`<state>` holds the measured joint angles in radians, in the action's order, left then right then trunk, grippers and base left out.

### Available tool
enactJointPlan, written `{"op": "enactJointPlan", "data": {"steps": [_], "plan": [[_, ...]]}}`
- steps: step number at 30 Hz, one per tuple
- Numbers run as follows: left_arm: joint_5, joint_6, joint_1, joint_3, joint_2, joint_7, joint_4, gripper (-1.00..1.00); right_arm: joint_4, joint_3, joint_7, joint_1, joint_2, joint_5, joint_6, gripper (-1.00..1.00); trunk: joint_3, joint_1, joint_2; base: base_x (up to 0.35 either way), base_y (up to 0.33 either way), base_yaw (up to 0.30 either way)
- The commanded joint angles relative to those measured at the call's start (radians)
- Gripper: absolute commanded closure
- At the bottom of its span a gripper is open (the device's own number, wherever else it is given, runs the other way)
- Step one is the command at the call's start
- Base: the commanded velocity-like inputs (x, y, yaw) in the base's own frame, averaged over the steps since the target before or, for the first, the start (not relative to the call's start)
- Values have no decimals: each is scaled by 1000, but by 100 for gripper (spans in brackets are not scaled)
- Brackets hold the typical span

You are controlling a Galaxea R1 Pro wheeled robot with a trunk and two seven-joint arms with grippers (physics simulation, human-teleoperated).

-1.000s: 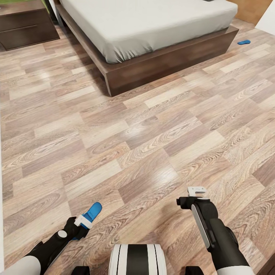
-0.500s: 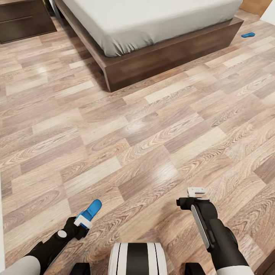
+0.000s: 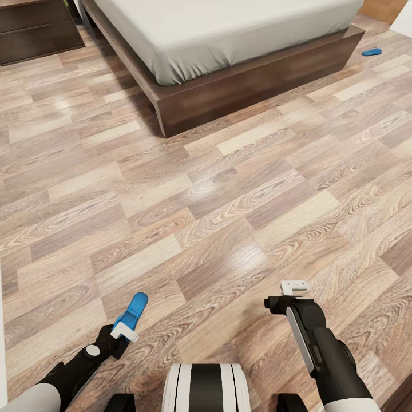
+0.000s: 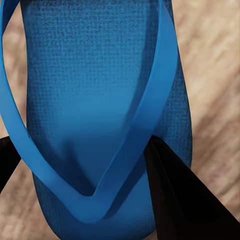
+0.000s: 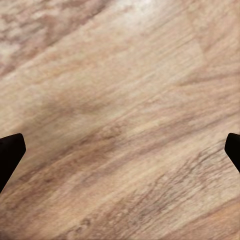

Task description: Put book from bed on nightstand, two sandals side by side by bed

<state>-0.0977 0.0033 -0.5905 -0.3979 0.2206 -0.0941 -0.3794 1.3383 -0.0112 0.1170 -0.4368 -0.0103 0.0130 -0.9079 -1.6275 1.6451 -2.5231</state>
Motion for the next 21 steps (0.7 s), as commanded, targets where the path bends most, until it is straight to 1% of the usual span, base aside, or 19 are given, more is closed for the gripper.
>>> {"op": "enactJointPlan", "data": {"steps": [1, 21], "plan": [[-14, 0, 0, 1, 0, -3, -1, 100, 1, -1, 3, 0, 0, 1, -5, -100, -1, 0, 0, 0, 0, 0], [-14, 0, 0, 2, 0, -1, -1, 100, 1, -1, 3, 0, 0, 1, -5, -100, -1, 0, 0, 0, 0, 0]]}}
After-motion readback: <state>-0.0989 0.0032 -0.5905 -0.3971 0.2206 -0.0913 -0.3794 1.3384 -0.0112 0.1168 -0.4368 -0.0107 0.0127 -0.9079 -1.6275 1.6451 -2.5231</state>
